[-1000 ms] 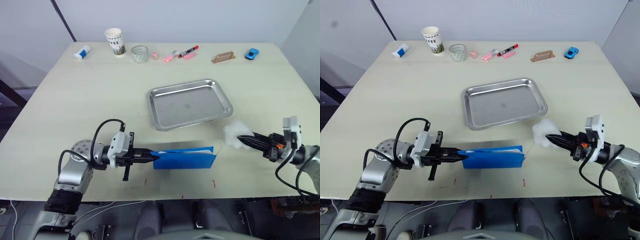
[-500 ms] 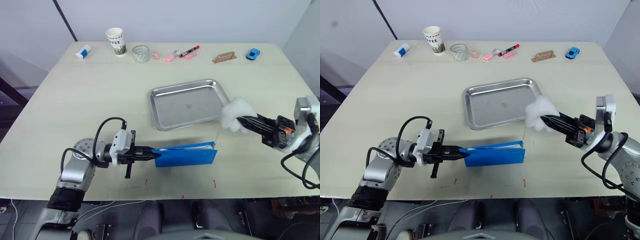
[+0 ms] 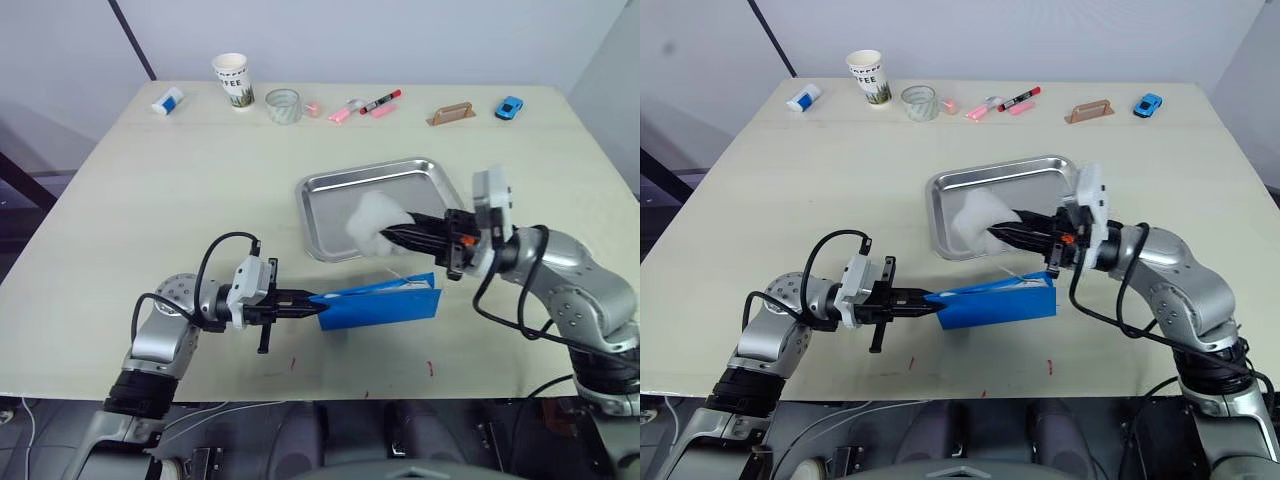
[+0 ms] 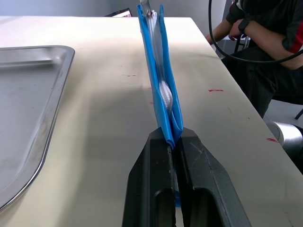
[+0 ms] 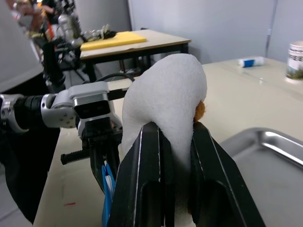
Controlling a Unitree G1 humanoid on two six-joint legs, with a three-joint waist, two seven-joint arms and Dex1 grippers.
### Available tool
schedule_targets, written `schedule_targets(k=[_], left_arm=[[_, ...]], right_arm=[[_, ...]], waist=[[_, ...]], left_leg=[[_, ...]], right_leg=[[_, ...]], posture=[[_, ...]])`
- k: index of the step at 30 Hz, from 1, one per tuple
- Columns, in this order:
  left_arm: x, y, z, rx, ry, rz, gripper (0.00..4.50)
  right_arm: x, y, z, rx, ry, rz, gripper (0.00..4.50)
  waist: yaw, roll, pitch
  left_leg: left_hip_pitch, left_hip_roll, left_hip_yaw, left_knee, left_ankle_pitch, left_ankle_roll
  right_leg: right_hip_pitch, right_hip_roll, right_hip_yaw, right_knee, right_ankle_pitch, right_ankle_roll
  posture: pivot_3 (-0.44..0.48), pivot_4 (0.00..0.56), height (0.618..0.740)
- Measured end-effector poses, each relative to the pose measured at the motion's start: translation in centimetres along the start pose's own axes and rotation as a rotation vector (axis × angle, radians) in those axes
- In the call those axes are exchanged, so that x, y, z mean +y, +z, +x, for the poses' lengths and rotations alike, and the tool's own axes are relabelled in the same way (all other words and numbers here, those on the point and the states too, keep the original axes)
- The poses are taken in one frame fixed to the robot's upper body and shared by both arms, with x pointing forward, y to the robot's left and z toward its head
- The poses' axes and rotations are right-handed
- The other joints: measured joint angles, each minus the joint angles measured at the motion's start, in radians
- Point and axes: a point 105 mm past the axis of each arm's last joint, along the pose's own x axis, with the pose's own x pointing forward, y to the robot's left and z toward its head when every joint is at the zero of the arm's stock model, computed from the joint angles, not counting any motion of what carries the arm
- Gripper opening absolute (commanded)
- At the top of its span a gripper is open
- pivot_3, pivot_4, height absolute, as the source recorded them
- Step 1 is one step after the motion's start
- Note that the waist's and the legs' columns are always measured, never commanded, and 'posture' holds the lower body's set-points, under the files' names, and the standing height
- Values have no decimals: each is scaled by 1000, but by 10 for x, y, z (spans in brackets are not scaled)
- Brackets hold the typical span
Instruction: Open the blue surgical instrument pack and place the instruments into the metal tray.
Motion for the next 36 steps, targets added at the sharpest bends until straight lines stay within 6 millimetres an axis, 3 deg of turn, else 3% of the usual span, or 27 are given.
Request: schedule_targets(k=[5,17,23,30,36], left_arm=[[0,0,0,-2,2,-7,0],[2,1,3,-10,0,-7,0],[3,1,3,-11,0,-8,0],[4,1,3,-8,-3,-10,0],[7,0,3,-5,-4,-14,0]], right_arm=[[9,-5,12,19,56,-65,60],[29,2,43,-8,175,-261,60],[33,-4,28,33,231,-316,60],[52,-16,8,67,345,-337,60],[58,-28,-1,95,393,-421,2804]], waist=[[0,0,0],[2,0,0],[2,0,0],[-1,0,0],[0,0,0]], left_leg=[[-2,0,-2,1,0,0],[-4,0,-4,2,0,0],[-4,0,-5,3,0,0],[-4,0,-5,3,0,0],[-4,0,-5,4,0,0]], right_leg=[[0,0,-2,0,0,0],[0,-1,-5,0,0,0],[0,-1,-6,0,0,0],[0,0,-5,1,0,0],[0,0,-5,1,0,0]], posture=[[0,150,725],[0,150,725],[0,150,725],[0,150,725],[0,150,725]])
